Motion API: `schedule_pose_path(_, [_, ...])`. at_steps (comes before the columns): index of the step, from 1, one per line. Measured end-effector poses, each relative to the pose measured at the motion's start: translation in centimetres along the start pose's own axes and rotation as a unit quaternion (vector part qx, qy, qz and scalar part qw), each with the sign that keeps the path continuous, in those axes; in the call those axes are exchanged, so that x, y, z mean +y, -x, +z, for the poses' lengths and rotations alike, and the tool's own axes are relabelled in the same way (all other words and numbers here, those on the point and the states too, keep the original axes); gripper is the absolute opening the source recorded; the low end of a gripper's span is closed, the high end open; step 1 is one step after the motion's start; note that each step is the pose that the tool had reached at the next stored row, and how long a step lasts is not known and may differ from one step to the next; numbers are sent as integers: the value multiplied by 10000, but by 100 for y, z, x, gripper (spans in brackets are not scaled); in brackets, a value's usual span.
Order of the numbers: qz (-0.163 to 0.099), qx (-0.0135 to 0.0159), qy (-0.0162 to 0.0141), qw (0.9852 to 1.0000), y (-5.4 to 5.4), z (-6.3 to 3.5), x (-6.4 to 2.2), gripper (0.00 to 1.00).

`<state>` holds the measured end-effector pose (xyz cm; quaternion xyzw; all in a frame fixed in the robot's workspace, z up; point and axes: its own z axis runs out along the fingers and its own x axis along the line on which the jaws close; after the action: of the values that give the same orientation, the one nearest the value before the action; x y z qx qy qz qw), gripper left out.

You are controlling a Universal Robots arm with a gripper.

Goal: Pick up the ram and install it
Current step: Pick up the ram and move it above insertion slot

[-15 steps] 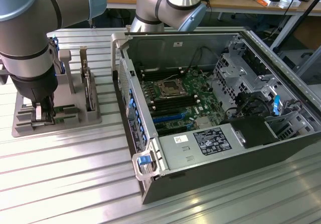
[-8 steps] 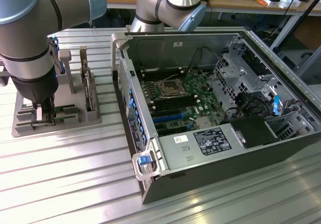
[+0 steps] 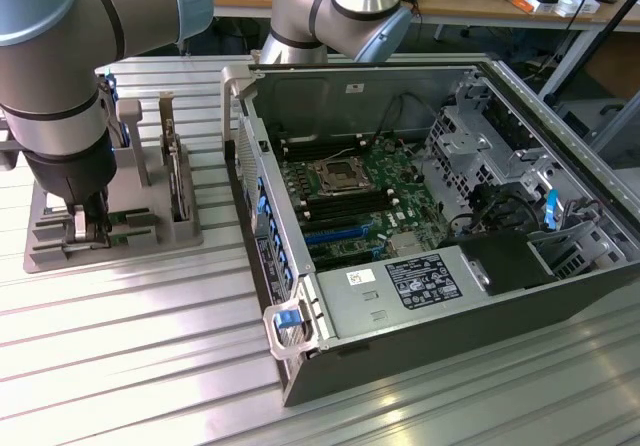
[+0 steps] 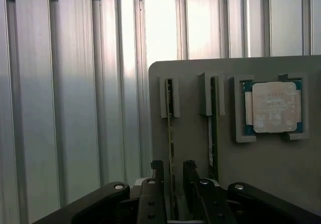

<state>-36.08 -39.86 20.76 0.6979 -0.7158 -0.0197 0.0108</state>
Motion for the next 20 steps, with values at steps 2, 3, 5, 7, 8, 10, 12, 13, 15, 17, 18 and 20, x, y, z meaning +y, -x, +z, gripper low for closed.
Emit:
schedule_pose_path(2, [-60,3,2,10000,11,-1,1,30])
schedule_pose_path(3, [-78,4,1,10000,16,0,1,30])
schedule_pose_path(5, [-82,4,2,10000,16,0,1,30])
schedule_pose_path(7, [-82,4,2,10000,16,0,1,30])
schedule_pose_path(8, [-82,4,2,10000,16,0,1,30])
schedule_pose_path(10, [-82,4,2,10000,16,0,1,30])
schedule_pose_path(12, [-82,4,2,10000,16,0,1,16])
schedule_pose_path(13, [-82,4,2,10000,16,0,1,12])
schedule_pose_path(15, [-82,4,2,10000,16,0,1,12])
schedule_pose_path(17, [-82,4,2,10000,16,-1,1,12])
schedule_pose_path(18, [-82,4,1,10000,16,0,1,12])
schedule_pose_path(20, [-82,4,2,10000,16,0,1,12])
